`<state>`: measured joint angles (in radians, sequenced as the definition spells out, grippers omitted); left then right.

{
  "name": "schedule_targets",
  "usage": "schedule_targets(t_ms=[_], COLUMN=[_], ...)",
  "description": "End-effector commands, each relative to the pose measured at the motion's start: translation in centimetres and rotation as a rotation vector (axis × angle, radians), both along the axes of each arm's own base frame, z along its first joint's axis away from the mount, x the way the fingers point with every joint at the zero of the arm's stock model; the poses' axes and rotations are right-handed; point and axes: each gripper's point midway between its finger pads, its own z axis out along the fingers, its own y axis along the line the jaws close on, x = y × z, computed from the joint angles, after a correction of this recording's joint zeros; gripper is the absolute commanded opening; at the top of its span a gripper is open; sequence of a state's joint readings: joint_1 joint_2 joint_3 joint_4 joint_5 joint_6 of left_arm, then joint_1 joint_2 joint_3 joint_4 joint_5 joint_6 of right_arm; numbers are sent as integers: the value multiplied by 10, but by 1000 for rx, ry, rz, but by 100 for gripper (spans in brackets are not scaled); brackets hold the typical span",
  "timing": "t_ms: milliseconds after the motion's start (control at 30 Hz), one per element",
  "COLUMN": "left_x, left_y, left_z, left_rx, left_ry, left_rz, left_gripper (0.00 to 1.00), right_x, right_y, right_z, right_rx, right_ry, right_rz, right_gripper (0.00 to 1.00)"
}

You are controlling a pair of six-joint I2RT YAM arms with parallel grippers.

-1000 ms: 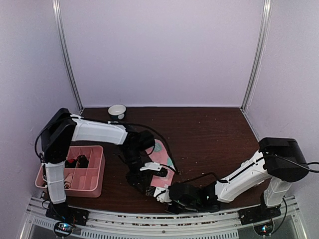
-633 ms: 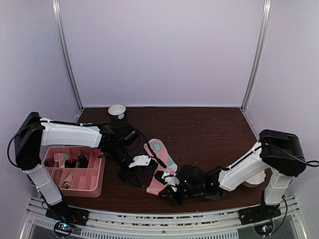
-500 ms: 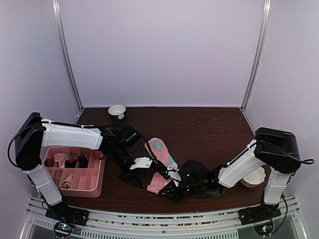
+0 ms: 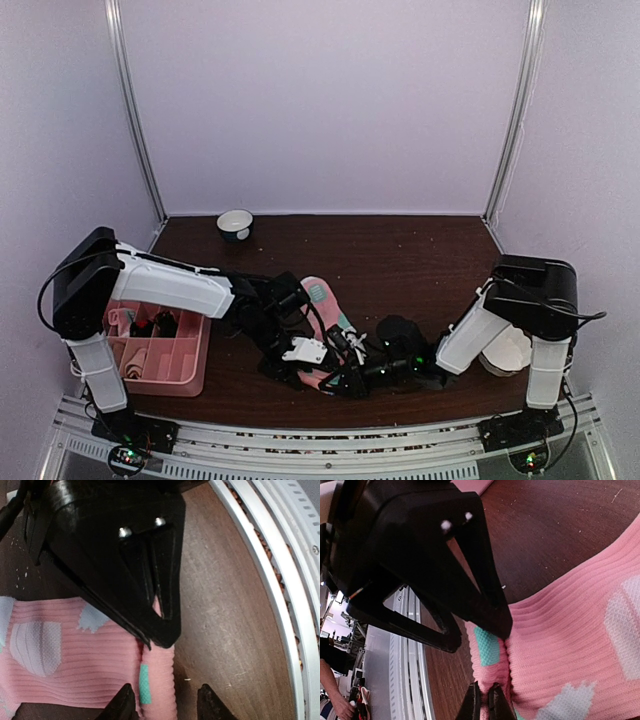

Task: Roll the socks
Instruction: Roll the sock.

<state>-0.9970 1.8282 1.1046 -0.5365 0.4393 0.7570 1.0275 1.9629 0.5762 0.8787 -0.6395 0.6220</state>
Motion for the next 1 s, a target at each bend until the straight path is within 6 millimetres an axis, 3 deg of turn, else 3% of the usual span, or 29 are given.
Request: schedule_targets(t_ms=[0,267,367,467,500,633,867,967], left_x=[17,6,2,-2,-3,0,5,2], left_y=[-17,-14,-11,-7,-6,-8,-14,-11], left_z=[0,-4,-3,-1,-1,3,28,24], left_rx=[-23,15,26,29,33,26,-56,-47], left_ry=[-95,8,88,133,139,142,117,123], left_rz=[6,-5,4,5,5,32,57,48], left_gripper=[41,7,11,30,32,32,25,22], right_x=[-34,-29,-26,-27,-27,-27,-28,-28], right_y=[-64,-66,-67,-67,-67,-65,-64,-63], right_z=[-88,-87,-86,-87,-87,-84,-83,-82], right_rx=[-352,-374,-386,-390,-389,-376,-364,-356], right_ry=[245,215,194,195,197,200,212,214], right_rz=[-39,-47,-51,-44,-45,-45,-43,-42], right_gripper=[0,0,1,1,0,0,0,0])
